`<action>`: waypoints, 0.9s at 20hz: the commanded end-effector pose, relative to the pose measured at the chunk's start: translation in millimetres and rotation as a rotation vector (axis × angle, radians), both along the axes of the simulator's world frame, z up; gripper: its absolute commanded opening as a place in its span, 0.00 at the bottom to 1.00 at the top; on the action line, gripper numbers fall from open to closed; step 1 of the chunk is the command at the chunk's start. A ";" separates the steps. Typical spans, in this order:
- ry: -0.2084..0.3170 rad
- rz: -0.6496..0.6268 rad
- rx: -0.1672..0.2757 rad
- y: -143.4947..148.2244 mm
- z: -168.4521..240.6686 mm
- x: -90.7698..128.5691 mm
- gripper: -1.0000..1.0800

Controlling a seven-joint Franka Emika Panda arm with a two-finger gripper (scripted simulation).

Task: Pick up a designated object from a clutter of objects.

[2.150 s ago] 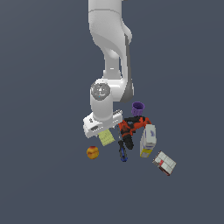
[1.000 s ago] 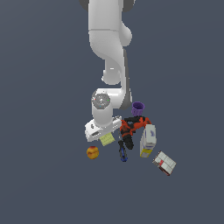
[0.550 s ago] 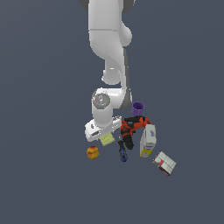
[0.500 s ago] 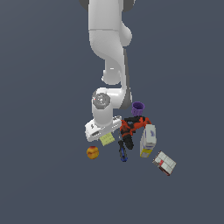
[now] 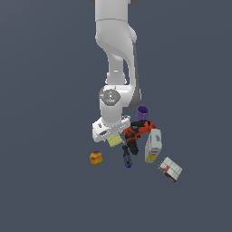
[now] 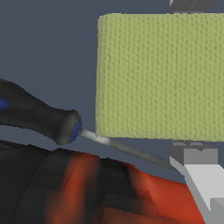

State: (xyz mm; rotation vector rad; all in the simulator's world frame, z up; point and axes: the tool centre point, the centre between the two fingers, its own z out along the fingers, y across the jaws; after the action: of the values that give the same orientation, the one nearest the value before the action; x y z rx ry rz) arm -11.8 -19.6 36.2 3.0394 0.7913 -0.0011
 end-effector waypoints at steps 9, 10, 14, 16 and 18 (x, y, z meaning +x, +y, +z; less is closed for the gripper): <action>-0.002 0.001 -0.001 56.3 67.5 -30.0 0.00; -0.002 0.001 -0.001 62.7 75.4 -33.5 0.00; -0.002 0.002 -0.002 89.5 107.6 -47.8 0.00; -0.002 0.002 -0.003 103.4 124.5 -55.3 0.00; -0.002 0.002 -0.003 118.0 142.2 -62.9 0.00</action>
State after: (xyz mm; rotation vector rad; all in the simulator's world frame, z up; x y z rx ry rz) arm -68.6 87.2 164.6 3.0366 0.7923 -0.0013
